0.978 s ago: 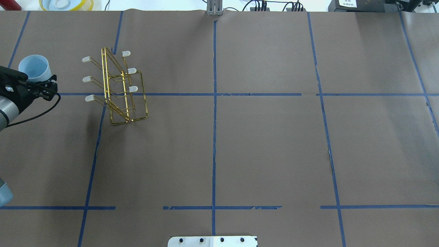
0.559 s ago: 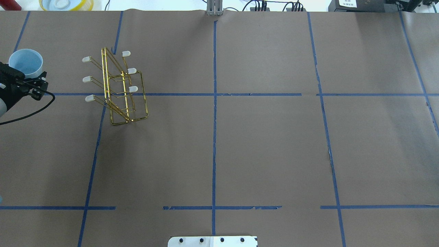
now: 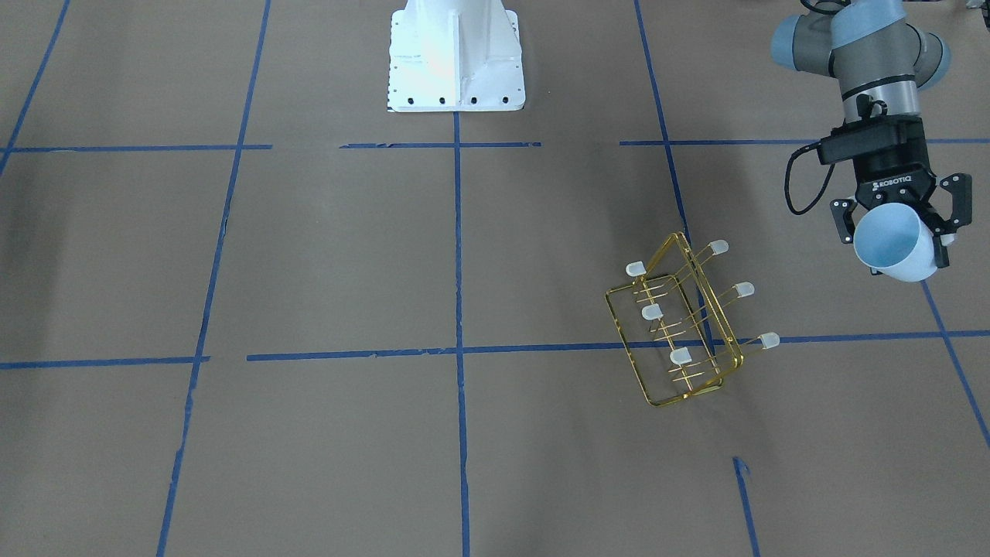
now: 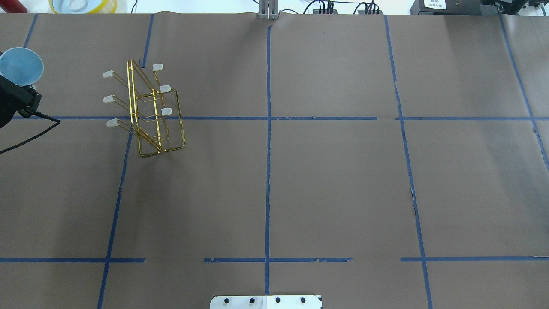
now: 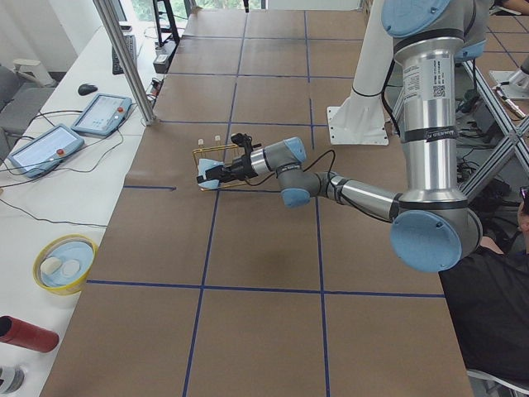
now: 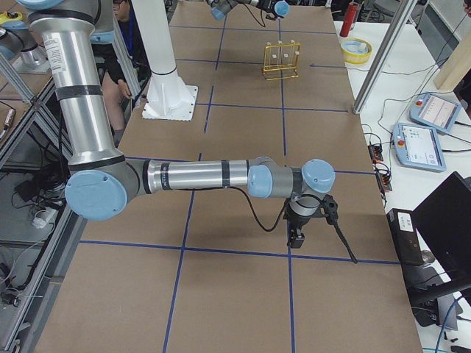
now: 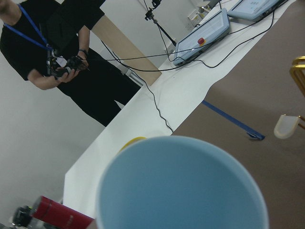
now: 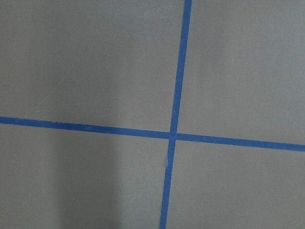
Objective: Hang cup on cup holder
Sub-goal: 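Tilt the cup sideways and carry it toward the gold rack with the left gripper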
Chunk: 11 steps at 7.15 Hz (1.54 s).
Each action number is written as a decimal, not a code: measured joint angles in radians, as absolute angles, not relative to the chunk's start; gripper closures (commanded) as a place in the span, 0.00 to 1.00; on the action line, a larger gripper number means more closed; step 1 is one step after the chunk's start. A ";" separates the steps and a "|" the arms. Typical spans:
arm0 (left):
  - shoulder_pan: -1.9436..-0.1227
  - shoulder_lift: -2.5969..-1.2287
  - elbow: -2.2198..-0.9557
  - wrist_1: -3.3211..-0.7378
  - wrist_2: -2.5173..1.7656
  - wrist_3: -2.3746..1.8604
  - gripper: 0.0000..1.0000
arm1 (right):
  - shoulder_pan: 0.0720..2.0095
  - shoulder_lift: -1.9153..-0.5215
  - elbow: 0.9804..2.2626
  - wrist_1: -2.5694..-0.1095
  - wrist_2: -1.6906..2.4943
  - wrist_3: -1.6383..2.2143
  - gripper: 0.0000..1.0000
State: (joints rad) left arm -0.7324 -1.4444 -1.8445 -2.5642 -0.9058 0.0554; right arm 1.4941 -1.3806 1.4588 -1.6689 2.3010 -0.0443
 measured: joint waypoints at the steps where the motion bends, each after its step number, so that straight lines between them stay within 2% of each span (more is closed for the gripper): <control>1: -0.704 -1.442 -1.856 -2.531 -0.817 0.133 1.00 | 1.494 -1.381 1.459 -1.669 2.301 -0.044 0.00; 6: -0.509 -1.382 -2.011 -2.201 -0.362 0.366 1.00 | 1.494 -1.381 1.459 -1.669 2.301 -0.044 0.00; 11: -0.382 -1.379 -2.006 -2.165 -0.095 0.772 1.00 | 1.494 -1.381 1.459 -1.669 2.301 -0.044 0.00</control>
